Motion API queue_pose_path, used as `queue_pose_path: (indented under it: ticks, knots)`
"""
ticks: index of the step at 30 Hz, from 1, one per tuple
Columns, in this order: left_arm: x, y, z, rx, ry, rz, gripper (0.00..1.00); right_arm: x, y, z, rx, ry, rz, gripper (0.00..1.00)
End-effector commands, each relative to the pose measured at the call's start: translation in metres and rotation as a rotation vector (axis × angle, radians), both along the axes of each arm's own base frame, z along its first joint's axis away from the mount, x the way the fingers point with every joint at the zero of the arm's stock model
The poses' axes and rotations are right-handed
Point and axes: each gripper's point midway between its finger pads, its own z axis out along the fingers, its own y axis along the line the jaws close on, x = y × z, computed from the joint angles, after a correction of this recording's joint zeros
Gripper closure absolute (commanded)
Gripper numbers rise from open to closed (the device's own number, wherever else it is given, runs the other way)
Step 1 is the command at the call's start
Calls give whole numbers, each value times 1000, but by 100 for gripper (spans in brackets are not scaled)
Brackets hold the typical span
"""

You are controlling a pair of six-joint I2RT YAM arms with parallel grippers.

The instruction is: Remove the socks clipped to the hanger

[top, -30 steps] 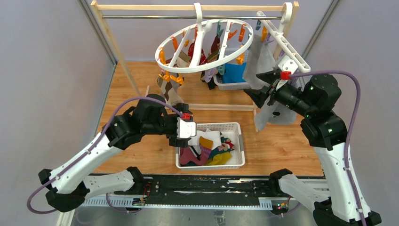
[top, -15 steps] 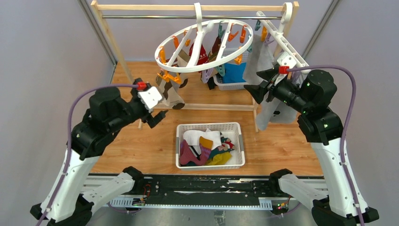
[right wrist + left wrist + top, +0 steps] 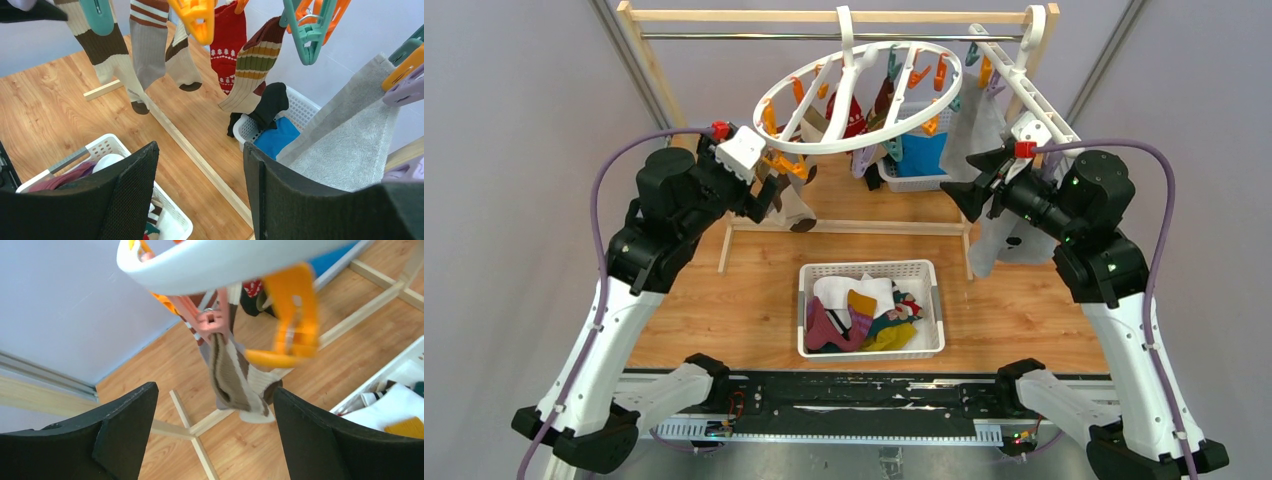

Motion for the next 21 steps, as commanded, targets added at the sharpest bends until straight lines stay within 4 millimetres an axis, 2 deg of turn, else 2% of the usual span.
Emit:
queue_pose_path:
  ticks: [1, 6, 10, 14, 21]
  knots:
    - [16, -5, 32, -120, -86, -3, 11, -3, -2, 4, 21, -20, 5, 38]
    - [30, -24, 39, -192, -102, -66, 12, -7, -2, 3, 24, -21, 10, 38]
    - [26, -50, 39, -228, -96, -210, 15, -8, -1, 1, 21, -15, 15, 38]
    - [12, -67, 40, -262, -86, -329, 23, -8, 0, -3, 26, -6, 21, 38]
    - [-26, -85, 48, -324, -79, -509, 31, -13, 7, -5, 36, 16, 68, 38]
